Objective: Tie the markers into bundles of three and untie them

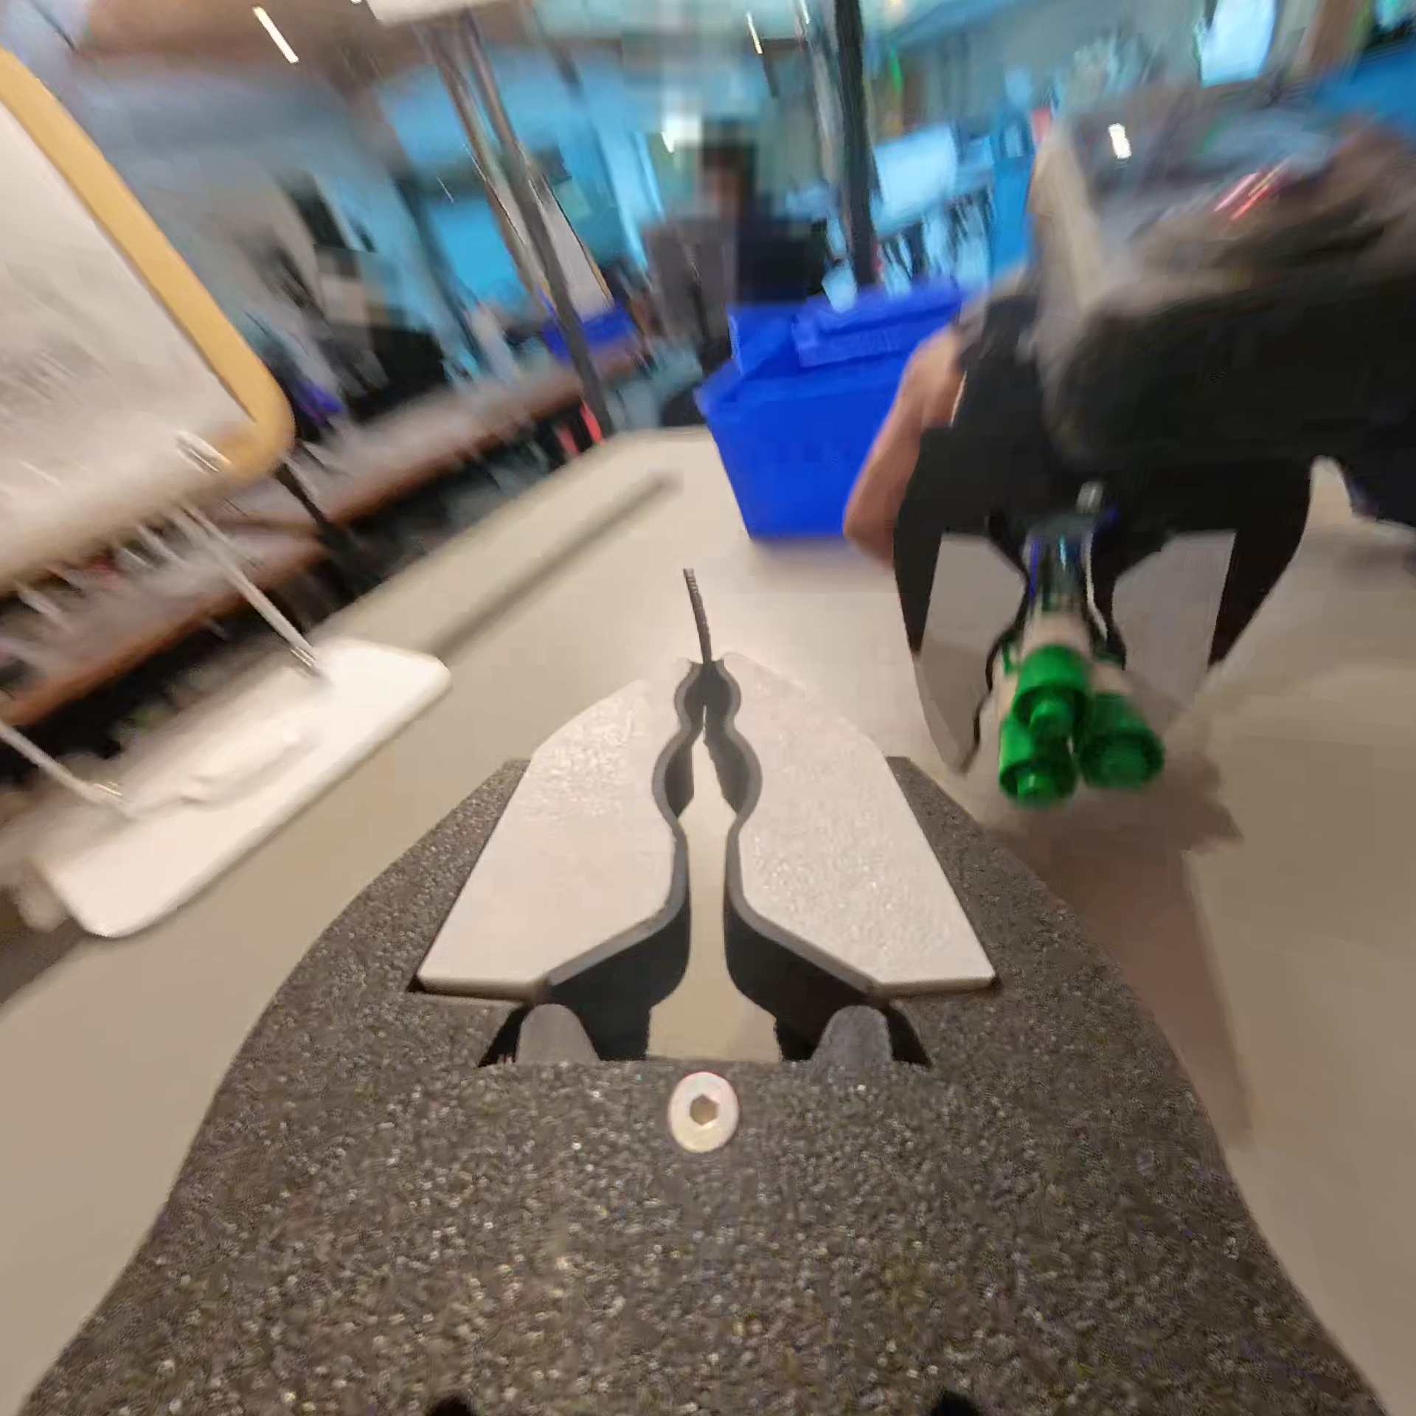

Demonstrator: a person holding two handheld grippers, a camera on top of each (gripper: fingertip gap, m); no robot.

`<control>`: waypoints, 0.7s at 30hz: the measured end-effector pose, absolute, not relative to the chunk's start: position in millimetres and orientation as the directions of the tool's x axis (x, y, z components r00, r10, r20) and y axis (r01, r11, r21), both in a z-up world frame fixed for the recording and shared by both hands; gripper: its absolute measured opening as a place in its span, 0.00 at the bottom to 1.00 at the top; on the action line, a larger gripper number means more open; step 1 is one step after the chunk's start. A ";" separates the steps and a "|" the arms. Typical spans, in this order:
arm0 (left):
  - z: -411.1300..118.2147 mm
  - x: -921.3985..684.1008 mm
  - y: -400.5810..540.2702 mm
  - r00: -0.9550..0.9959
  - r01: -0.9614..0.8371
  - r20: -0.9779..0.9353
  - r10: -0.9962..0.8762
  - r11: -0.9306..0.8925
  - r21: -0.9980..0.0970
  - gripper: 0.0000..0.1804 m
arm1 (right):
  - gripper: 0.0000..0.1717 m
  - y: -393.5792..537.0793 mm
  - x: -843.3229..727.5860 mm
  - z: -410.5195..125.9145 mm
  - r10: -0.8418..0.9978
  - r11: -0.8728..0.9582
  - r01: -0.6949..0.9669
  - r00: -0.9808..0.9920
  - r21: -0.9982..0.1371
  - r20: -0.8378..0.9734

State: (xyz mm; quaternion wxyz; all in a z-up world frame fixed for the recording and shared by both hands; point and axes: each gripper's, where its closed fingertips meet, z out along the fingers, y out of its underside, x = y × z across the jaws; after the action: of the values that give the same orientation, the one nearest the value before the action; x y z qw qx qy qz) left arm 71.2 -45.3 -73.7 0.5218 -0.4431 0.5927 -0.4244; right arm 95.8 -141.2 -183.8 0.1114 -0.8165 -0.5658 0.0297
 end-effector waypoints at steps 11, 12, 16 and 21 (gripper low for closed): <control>-31.5 41.0 -107.1 0.161 0.298 -0.604 -0.781 0.622 -0.724 0.01 | 0.24 -135.9 87.0 -184.3 0.928 -0.340 0.908 0.366 -0.245 0.065; -32.1 40.7 -109.4 0.162 0.300 -0.612 -0.774 0.630 -0.716 0.01 | 0.24 -135.9 87.5 -183.9 0.928 -0.342 0.906 0.367 -0.249 0.063; -34.5 39.0 -117.2 0.174 0.303 -0.656 -0.734 0.674 -0.674 0.01 | 0.24 -135.8 89.8 -184.6 0.924 -0.353 0.901 0.378 -0.251 0.055; -43.5 36.6 -131.4 0.179 0.284 -0.741 -0.648 0.755 -0.592 0.01 | 0.24 -135.2 93.6 -186.2 0.918 -0.371 0.899 0.393 -0.233 0.054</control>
State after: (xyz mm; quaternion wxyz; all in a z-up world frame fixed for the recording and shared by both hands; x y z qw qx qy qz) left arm 36.6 -131.4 -43.5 0.7504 -0.1623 0.5606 -0.3103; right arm 93.6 -135.2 -186.2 0.1129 -0.8269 -0.5493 0.0424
